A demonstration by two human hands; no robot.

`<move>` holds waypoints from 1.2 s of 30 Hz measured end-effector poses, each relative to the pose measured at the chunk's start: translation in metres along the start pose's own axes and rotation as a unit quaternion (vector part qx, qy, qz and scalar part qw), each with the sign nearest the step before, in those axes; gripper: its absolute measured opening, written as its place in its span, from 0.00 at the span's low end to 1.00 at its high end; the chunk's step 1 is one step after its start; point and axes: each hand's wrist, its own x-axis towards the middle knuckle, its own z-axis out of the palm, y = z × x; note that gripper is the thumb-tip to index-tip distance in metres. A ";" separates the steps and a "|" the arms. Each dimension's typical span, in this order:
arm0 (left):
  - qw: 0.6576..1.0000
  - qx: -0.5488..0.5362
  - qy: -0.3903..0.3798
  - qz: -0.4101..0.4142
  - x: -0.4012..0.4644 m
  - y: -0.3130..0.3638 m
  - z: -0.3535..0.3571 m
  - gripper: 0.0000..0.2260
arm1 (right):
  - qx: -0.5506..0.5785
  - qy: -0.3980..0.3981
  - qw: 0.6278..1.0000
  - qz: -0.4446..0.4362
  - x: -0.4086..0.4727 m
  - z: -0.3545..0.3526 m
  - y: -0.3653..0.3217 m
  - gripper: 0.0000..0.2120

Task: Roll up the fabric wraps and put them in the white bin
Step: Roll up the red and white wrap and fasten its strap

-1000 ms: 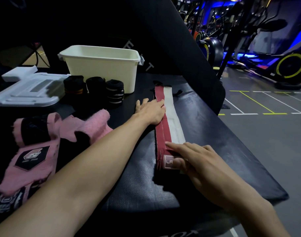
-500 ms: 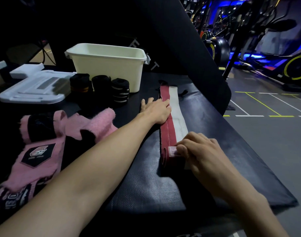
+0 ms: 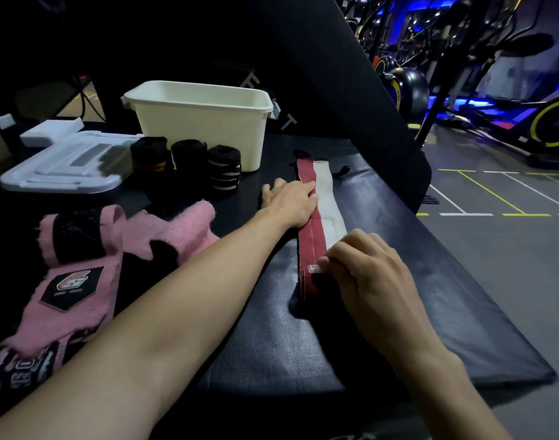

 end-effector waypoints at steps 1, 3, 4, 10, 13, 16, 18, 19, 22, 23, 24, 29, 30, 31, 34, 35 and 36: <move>1.000 0.001 0.000 0.001 0.000 0.000 0.000 0.22 | -0.004 0.020 1.000 0.002 -0.001 0.000 -0.001 0.11; 1.000 -0.001 0.001 0.001 0.001 -0.001 0.001 0.22 | -0.014 0.069 0.998 0.002 -0.004 -0.002 -0.002 0.08; 1.000 -0.002 0.000 0.000 0.001 -0.001 0.001 0.22 | -0.023 0.086 0.996 -0.003 -0.005 -0.003 -0.002 0.08; 1.000 0.000 0.002 -0.001 0.001 -0.001 0.001 0.21 | -0.031 0.057 0.997 -0.042 -0.020 -0.008 0.001 0.14; 1.000 0.004 0.003 -0.002 0.000 0.000 0.001 0.21 | -0.013 -0.011 1.000 -0.025 -0.025 -0.008 0.007 0.24; 1.000 -0.002 0.003 -0.001 0.000 0.000 0.002 0.21 | -0.010 -0.078 0.997 -0.023 -0.022 -0.005 0.014 0.30; 1.000 -0.006 0.002 0.000 0.001 0.000 0.002 0.21 | -0.012 -0.104 0.994 -0.009 -0.017 -0.002 0.017 0.31; 1.000 -0.007 0.000 0.000 0.001 0.000 0.002 0.21 | -0.011 -0.109 0.994 -0.004 -0.015 0.000 0.017 0.30; 1.000 -0.012 0.002 0.004 0.000 -0.001 0.002 0.21 | -0.009 -0.118 0.993 -0.010 -0.010 0.000 0.019 0.26; 1.000 -0.017 0.005 0.006 0.001 -0.002 0.001 0.21 | -0.006 -0.125 0.992 -0.010 -0.008 -0.002 0.021 0.26; 1.000 -0.024 0.010 0.009 0.001 -0.004 0.001 0.21 | -0.003 -0.132 0.991 -0.010 -0.007 -0.005 0.022 0.26; 0.991 -0.117 0.063 0.015 0.003 -0.012 -0.004 0.17 | 0.013 -0.173 0.984 -0.027 -0.009 -0.024 0.011 0.26; 0.988 -0.136 0.078 0.014 0.003 -0.012 -0.004 0.14 | 0.019 -0.191 0.981 -0.026 -0.010 -0.029 0.007 0.25; 0.984 -0.149 0.092 0.013 0.003 -0.012 -0.004 0.10 | 0.027 -0.213 0.976 -0.023 -0.012 -0.034 0.004 0.24; 0.979 -0.171 0.110 0.013 0.002 -0.010 -0.003 0.04 | 0.040 -0.256 0.965 -0.025 -0.017 -0.045 -0.001 0.21; 0.978 -0.178 0.111 0.013 0.001 -0.010 -0.003 0.03 | 0.037 -0.258 0.965 -0.029 -0.018 -0.046 -0.003 0.21; 0.977 -0.183 0.112 0.010 0.000 -0.009 -0.003 0.03 | 0.033 -0.260 0.965 -0.029 -0.018 -0.047 -0.004 0.22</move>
